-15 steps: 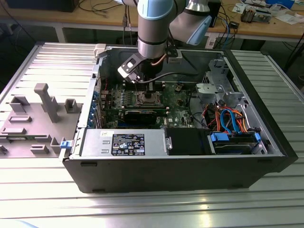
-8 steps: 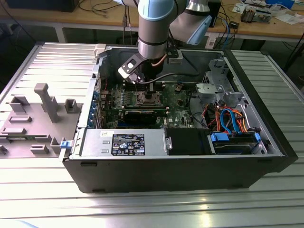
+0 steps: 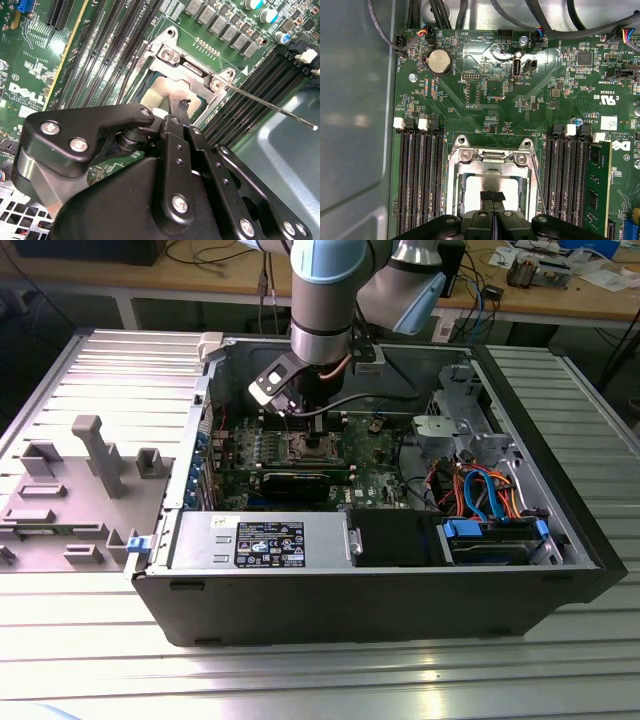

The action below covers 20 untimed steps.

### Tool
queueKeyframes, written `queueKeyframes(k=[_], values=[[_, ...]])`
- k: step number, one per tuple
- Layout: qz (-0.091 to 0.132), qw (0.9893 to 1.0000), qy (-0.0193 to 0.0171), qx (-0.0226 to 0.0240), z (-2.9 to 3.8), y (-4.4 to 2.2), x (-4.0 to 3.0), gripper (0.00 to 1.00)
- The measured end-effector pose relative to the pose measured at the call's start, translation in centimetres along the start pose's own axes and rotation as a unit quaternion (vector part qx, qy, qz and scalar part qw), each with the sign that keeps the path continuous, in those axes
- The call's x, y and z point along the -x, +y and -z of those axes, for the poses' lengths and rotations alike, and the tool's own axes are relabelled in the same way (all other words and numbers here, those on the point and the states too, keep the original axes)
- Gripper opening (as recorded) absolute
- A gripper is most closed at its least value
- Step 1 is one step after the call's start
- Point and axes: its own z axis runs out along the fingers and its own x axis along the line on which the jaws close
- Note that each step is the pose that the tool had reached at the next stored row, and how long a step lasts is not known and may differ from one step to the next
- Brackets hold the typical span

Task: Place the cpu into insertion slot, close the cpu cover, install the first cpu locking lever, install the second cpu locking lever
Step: 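Install the first cpu locking lever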

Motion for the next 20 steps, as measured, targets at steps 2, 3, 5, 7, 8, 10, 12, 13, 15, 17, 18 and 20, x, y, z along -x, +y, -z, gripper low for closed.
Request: queueKeyframes(k=[2, 3, 5, 7, 8, 10, 12, 13, 15, 17, 18, 20], values=[[0.0, 1.0, 0.0, 0.0, 0.0, 0.0, 0.01, 0.11], [0.0, 1.0, 0.0, 0.0, 0.0, 0.0, 0.01, 0.11], [0.0, 1.0, 0.0, 0.0, 0.82, 0.01, -0.04, 0.11], [0.0, 1.0, 0.0, 0.0, 1.4, 0.01, -0.07, 0.11], [0.0, 1.0, 0.0, 0.0, 1.52, 0.01, -0.08, 0.11], [0.0, 1.0, 0.0, 0.0, 1.81, 0.01, -0.1, 0.11], [0.0, 1.0, 0.0, 0.0, 2.01, 0.01, -0.11, 0.11], [0.0, 1.0, 0.0, 0.0, 2.17, 0.02, -0.12, 0.11], [0.0, 1.0, -0.0001, 0.0, 2.51, 0.02, -0.14, 0.11], [0.0, 1.0, -0.0003, 0.0, 2.7, 0.02, -0.15, 0.11], [0.0, 1.0, -0.0004, 0.0, 2.78, 0.02, -0.15, 0.11], [0.0, 1.0, -0.0006, 0.0, 2.97, 0.03, -0.16, 0.11]])
